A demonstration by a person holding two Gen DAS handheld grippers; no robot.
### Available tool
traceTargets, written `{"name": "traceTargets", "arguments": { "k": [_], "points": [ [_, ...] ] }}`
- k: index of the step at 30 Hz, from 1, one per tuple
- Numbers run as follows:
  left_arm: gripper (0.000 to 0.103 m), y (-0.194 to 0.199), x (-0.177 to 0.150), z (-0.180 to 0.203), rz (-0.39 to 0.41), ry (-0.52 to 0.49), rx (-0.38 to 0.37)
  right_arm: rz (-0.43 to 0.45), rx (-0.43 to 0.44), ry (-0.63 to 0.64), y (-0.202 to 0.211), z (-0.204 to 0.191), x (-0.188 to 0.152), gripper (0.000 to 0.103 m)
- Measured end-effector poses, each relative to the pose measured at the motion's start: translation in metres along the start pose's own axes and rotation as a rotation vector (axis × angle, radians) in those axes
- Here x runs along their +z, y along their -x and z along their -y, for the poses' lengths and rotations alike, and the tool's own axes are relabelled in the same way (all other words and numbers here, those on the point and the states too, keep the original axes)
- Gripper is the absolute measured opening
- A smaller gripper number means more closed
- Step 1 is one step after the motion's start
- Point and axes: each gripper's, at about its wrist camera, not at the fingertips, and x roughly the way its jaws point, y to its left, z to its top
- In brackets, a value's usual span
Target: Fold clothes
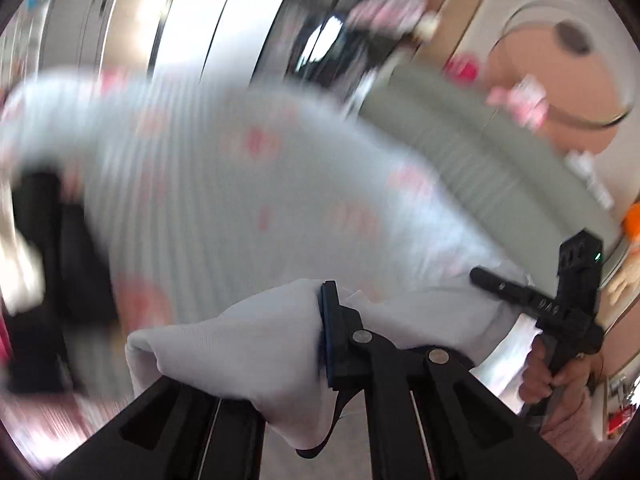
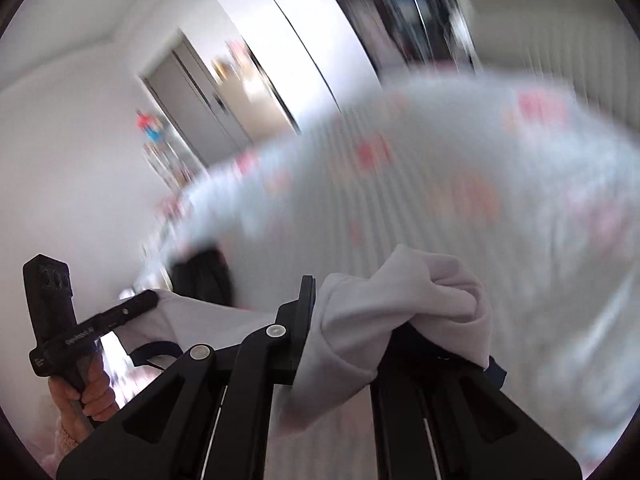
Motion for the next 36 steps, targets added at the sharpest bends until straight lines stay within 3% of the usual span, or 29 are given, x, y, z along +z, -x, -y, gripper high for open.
{"name": "traceTargets", "arguments": {
  "k": [3,6,9,12,14,17,20,23,25,27,28,31,34,36],
  "points": [
    [0.006,0.06,0.099,0.043,0.236,-0.107,-0.018,0.184,0.075,0.057,0.053,-0.033,0.075,0.005],
    [0.007,0.093,0.113,0.06,0.296,-0.131,-0.038,0.255,0.098,0.091,0.081,-0.044,0.089,0.005],
    [0.007,0.086,0.079,0.053,0.251,-0.132,-0.011,0.171,0.093,0.057,0.062,-0.036,0.049,0.006],
    [0.007,0.033,0.014,0.02,0.086,-0.038,-0.002,0.019,0.061,-0.011,0.024,-0.013,-0.017,0.006],
    [0.007,-0.004,-0.03,-0.004,-0.029,0.03,0.004,-0.113,-0.005,-0.075,-0.01,0.022,-0.076,0.007],
    [0.007,-0.075,-0.113,-0.054,-0.25,0.21,0.024,-0.317,-0.089,-0.199,-0.059,0.077,-0.163,0.007],
    [0.008,-0.121,-0.181,-0.086,-0.412,0.312,0.053,-0.478,-0.17,-0.27,-0.094,0.115,-0.228,0.008],
    [0.01,-0.117,-0.202,-0.091,-0.401,0.344,0.035,-0.489,-0.18,-0.298,-0.089,0.125,-0.253,0.013],
    [0.019,-0.105,-0.209,-0.095,-0.361,0.368,0.021,-0.447,-0.166,-0.321,-0.071,0.127,-0.254,0.027],
    [0.04,-0.089,-0.213,-0.102,-0.301,0.419,0.004,-0.42,-0.149,-0.336,-0.052,0.127,-0.251,0.029],
    [0.043,-0.081,-0.22,-0.105,-0.275,0.446,-0.019,-0.411,-0.141,-0.34,-0.047,0.126,-0.253,0.03],
    [0.045,-0.069,-0.246,-0.106,-0.262,0.458,-0.06,-0.408,-0.127,-0.304,-0.052,0.116,-0.254,0.033],
    [0.045,-0.073,-0.268,-0.097,-0.298,0.417,-0.091,-0.404,-0.112,-0.267,-0.058,0.107,-0.256,0.033],
    [0.044,-0.08,-0.273,-0.083,-0.311,0.347,-0.067,-0.402,-0.103,-0.243,-0.062,0.1,-0.257,0.031]
  ]
}}
